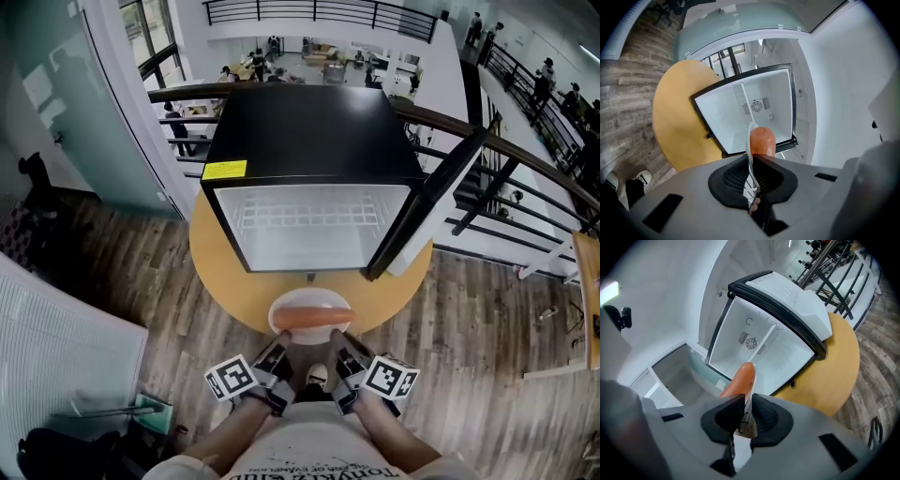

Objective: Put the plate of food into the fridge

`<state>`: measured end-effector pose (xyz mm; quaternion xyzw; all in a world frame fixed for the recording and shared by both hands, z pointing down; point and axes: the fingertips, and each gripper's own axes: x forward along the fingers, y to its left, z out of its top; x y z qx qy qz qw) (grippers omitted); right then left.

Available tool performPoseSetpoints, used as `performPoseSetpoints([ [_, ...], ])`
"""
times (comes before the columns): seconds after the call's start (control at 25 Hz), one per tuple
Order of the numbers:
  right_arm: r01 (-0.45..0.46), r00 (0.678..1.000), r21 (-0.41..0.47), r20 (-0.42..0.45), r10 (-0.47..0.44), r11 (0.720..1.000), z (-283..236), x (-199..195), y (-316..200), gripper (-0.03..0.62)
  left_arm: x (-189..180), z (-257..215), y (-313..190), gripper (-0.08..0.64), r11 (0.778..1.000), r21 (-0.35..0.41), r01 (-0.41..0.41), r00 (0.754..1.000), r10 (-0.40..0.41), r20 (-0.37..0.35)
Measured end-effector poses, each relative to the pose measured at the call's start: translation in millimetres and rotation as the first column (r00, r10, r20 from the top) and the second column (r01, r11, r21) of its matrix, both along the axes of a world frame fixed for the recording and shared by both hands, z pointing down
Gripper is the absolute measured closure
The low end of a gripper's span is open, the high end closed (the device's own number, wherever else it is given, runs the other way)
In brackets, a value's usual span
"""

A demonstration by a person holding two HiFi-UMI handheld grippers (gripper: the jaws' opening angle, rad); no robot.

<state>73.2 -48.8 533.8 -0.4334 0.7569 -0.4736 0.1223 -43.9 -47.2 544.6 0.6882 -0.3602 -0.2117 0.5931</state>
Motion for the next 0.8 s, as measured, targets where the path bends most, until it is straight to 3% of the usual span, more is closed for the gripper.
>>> performPoseSetpoints([
  [0.16, 0.017, 1.0, -0.002, 0.007, -0.017, 1.0, 0, 14, -21, 0.526, 16, -5, -20, 0.522, 1.0, 0.009, 0.019, 0.999, -0.019, -0.026],
  [0.24, 0.024, 1.0, -0.003, 0.012, -0.024, 1.0, 1, 18, -31, 0.526, 19, -2, -28, 0.522, 1.0, 0.011, 0.024, 1.0, -0.024, -0.001],
  [0.4, 0.03, 0.999, -0.012, 0.023, -0.03, 0.999, 1, 18, -40, 0.526, 29, -16, -39, 0.522, 0.999, 0.013, 0.048, 0.992, -0.046, -0.116],
  [0.48, 0.03, 0.999, -0.01, 0.028, -0.03, 0.999, -2, 17, -44, 0.528, 25, -17, -43, 0.522, 0.999, 0.015, 0.045, 0.996, -0.044, -0.081],
  [0.56, 0.025, 0.999, -0.003, 0.027, -0.025, 1.0, -6, 17, -49, 0.528, 16, -10, -47, 0.522, 0.999, 0.007, 0.034, 0.999, -0.034, 0.014],
  [0.6, 0.022, 0.999, -0.002, 0.026, -0.022, 1.0, -7, 16, -51, 0.528, 16, -11, -49, 0.522, 0.999, 0.001, 0.033, 0.999, -0.033, 0.009],
  [0.72, 0.013, 0.999, -0.006, 0.034, -0.013, 1.0, -10, 12, -58, 0.528, 20, -23, -59, 0.522, 0.999, 0.005, 0.035, 0.996, -0.035, -0.086],
  [0.8, 0.008, 0.999, -0.007, 0.036, -0.008, 1.0, -13, 11, -63, 0.529, 21, -29, -64, 0.522, 0.999, 0.013, 0.03, 0.994, -0.028, -0.104],
])
